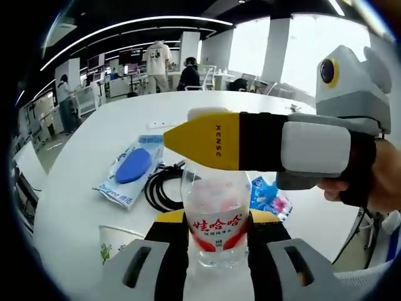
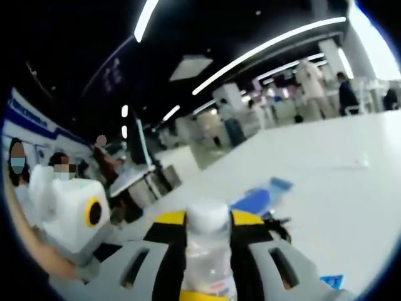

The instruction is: Arrange the tabletop items into an orderly group along one side of the table until the central work area is clear of visible clutter.

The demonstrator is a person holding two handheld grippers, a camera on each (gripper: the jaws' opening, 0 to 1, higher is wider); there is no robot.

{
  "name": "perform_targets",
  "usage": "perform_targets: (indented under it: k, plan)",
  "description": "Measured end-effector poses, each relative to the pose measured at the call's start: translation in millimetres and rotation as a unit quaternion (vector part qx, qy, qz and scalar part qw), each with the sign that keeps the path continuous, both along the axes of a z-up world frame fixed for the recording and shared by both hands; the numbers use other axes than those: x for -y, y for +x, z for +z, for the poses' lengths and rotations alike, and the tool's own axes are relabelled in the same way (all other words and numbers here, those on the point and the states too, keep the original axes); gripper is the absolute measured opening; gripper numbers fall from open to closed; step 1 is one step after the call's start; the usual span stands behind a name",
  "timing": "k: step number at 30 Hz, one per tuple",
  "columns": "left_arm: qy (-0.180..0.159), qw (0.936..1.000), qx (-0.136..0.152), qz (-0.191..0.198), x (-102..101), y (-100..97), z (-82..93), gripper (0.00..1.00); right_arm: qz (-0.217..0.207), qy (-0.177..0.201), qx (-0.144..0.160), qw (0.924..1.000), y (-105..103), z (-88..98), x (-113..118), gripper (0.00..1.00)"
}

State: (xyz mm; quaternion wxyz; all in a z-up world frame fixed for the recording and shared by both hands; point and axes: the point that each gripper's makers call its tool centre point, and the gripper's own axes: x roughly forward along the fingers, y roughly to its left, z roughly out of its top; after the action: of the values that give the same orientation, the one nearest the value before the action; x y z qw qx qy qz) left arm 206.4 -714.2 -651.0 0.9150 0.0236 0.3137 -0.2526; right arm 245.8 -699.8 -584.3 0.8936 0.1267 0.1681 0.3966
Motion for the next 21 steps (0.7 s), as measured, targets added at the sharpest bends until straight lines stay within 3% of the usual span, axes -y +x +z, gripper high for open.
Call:
perform_targets:
  k: [11,21]
  plan:
    - [-0.008,0.9994,0.034,0.005,-6.5,8.0,21.4,0.34,0.002,-0.015,0.043,0.9990,2.0,26.1,-8.4,0.21]
    - [-0.011,0.9959,0.089,0.011,-24.4,21.0,57.4,0.34,0.018,-0.019,0.086,0.9959,7.9,63.2,-26.5,0.21]
